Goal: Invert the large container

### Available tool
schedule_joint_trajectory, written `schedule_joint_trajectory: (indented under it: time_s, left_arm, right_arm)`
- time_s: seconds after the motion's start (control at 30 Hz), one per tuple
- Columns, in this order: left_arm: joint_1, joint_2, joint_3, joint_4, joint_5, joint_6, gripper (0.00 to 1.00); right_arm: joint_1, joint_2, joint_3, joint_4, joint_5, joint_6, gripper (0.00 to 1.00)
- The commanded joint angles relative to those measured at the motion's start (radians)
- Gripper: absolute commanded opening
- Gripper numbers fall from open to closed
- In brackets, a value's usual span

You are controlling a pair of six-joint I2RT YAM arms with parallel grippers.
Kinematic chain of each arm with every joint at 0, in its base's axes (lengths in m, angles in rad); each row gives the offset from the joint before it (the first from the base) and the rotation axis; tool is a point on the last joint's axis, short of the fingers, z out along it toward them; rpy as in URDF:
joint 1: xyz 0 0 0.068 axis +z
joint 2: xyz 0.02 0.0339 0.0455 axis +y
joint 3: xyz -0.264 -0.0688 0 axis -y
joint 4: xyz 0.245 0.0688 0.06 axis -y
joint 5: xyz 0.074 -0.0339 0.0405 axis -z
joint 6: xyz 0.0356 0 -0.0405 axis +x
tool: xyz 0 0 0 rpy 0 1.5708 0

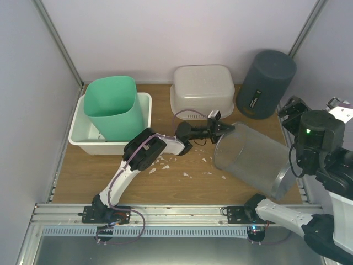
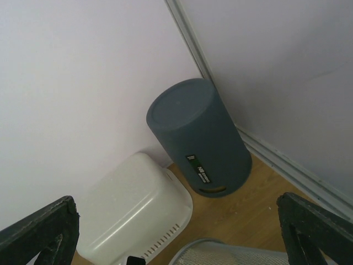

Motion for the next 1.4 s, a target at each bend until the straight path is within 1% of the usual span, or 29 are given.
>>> schedule_joint_trajectory:
  time_s: [0.0, 0.23, 0.5, 0.7, 0.8, 0.93, 0.97, 1.0, 1.03, 1.13, 1.17, 1.23, 1.27, 1.3, 1.33, 1.37]
  left_arm:
    - [-0.007, 0.014, -0.050, 0.159, -0.117, -0.119, 0.00]
    - [-0.007, 0.043, -0.102, 0.177, -0.146, -0.159, 0.00]
    - [-0.003, 0.061, -0.171, 0.177, -0.132, -0.169, 0.00]
    - [0.007, 0.070, -0.202, 0.170, -0.115, -0.148, 0.00]
    - [0.016, 0.077, -0.210, 0.169, -0.104, -0.135, 0.00]
    - [0.029, 0.084, -0.221, 0.169, -0.089, -0.120, 0.01]
    - [0.032, 0.086, -0.222, 0.168, -0.085, -0.118, 0.02]
    - [0.035, 0.086, -0.224, 0.168, -0.084, -0.114, 0.09]
    - [0.037, 0.086, -0.225, 0.168, -0.081, -0.110, 0.21]
    - [0.042, 0.087, -0.227, 0.168, -0.069, -0.099, 0.18]
    - [0.042, 0.088, -0.232, 0.167, -0.066, -0.095, 0.20]
    - [0.042, 0.084, -0.240, 0.162, -0.060, -0.087, 0.32]
    - [0.042, 0.083, -0.245, 0.162, -0.059, -0.087, 0.30]
    - [0.042, 0.085, -0.247, 0.167, -0.058, -0.088, 0.23]
    - [0.042, 0.086, -0.249, 0.170, -0.059, -0.090, 0.21]
    - [0.043, 0.087, -0.251, 0.171, -0.060, -0.090, 0.23]
  right_arm:
    - [-0.006, -0.003, -0.012, -0.008, 0.014, 0.040, 0.97]
    - [-0.006, 0.014, -0.019, -0.008, 0.017, 0.039, 0.97]
    - [-0.006, 0.035, -0.067, -0.008, 0.000, 0.050, 0.98]
    - [-0.017, 0.105, -0.133, -0.011, -0.097, 0.004, 0.99]
    - [-0.056, 0.149, -0.150, -0.011, -0.163, -0.014, 1.00]
    - [-0.104, 0.162, -0.166, -0.011, -0.228, -0.025, 1.00]
    - [-0.110, 0.160, -0.171, -0.011, -0.234, -0.023, 1.00]
    - [-0.115, 0.157, -0.176, -0.011, -0.239, -0.021, 1.00]
    - [-0.118, 0.154, -0.182, -0.011, -0.244, -0.019, 1.00]
    - [-0.127, 0.145, -0.198, -0.012, -0.258, -0.021, 1.00]
    - [-0.128, 0.144, -0.204, -0.011, -0.266, -0.023, 1.00]
    - [-0.131, 0.141, -0.223, -0.011, -0.284, -0.024, 1.00]
    - [-0.133, 0.140, -0.234, -0.011, -0.293, -0.021, 1.00]
    - [-0.134, 0.138, -0.247, -0.012, -0.298, -0.020, 1.00]
    - [-0.134, 0.138, -0.257, -0.011, -0.306, -0.018, 1.00]
    - [-0.135, 0.138, -0.264, -0.011, -0.312, -0.018, 1.00]
